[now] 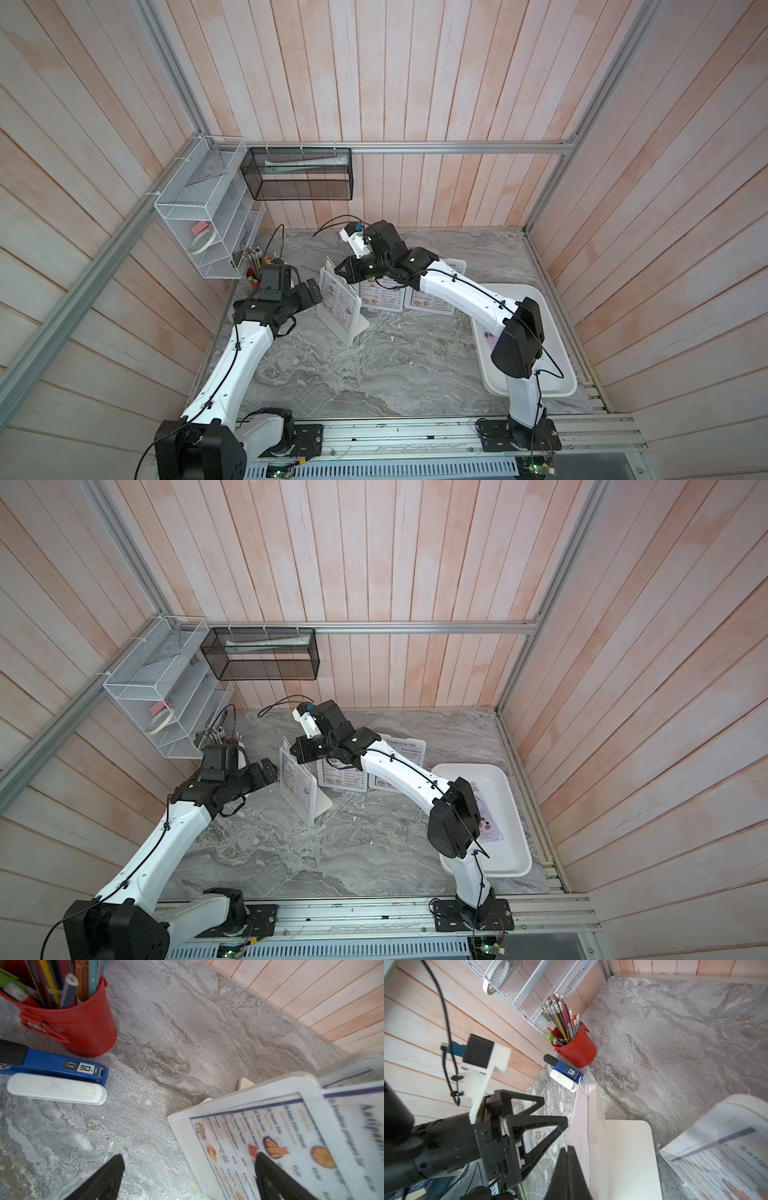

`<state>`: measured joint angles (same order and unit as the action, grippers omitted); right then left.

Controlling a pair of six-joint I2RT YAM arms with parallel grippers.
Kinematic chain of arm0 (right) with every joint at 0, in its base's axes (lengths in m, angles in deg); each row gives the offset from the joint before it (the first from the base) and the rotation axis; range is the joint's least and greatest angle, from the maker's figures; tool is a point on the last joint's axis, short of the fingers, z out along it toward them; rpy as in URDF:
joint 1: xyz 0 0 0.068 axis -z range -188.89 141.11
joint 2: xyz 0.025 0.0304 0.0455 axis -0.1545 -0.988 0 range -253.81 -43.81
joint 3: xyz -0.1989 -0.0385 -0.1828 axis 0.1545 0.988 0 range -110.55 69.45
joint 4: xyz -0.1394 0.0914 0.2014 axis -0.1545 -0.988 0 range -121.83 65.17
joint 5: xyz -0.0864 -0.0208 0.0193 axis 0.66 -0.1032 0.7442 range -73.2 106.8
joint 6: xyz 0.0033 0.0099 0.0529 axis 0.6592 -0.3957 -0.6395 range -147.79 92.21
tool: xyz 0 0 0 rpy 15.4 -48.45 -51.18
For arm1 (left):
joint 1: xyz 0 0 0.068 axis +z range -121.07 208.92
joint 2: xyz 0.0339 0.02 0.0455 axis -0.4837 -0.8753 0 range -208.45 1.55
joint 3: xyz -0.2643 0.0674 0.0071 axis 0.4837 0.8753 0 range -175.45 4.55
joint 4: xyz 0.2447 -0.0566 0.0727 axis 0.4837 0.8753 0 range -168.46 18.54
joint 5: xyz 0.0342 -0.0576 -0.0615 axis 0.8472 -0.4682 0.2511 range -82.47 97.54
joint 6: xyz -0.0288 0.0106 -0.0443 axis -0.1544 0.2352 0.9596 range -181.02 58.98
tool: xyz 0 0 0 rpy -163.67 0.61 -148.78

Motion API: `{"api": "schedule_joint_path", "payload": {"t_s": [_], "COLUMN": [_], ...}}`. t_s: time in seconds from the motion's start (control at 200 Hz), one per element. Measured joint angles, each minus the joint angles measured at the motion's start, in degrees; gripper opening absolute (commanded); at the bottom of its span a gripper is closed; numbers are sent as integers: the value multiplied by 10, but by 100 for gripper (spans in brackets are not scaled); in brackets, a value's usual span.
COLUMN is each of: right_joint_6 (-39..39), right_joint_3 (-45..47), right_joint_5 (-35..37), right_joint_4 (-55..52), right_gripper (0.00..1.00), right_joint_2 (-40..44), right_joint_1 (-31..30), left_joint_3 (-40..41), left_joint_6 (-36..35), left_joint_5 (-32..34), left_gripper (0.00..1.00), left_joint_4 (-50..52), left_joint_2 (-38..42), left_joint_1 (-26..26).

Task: Replace the menus in the menu holders
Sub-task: Take out the menu from the menu holder.

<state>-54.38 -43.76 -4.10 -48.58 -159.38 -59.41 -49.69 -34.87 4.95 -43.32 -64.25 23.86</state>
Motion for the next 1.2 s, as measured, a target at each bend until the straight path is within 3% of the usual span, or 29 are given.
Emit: {"api": "schedule_joint_path", "payload": {"t_s": [0.3,0.48,0.545,0.67,0.83,1.0,1.195], "right_joint_6": [41,70,82,91,100,116,140], "right_joint_3": [-172,-240,-204,-37,145,272,322], "right_joint_5": [6,0,-3,-12,-36,-96,-188], "right_joint_4": [-91,-160,-179,-188,-212,-233,-230], "right_gripper": [0,0,0,0,0,0,0], "right_joint_2": [2,43,88,216,330,359,371], "right_joint_1": [8,62,91,141,159,121,87], "left_joint_3": [0,-12,-21,-28,-37,-62,-68], "left_joint_6": [0,-5,-7,-12,-18,-26,-28], "left_joint_5": [1,11,15,16,19,21,21], "left_gripper": [100,100,100,100,100,100,100], "left_joint_4": [0,2,2,0,0,-4,-17], "left_joint_2": [0,0,0,0,-13,-39,-54], "left_joint_1": [0,0,0,0,0,0,0]}}
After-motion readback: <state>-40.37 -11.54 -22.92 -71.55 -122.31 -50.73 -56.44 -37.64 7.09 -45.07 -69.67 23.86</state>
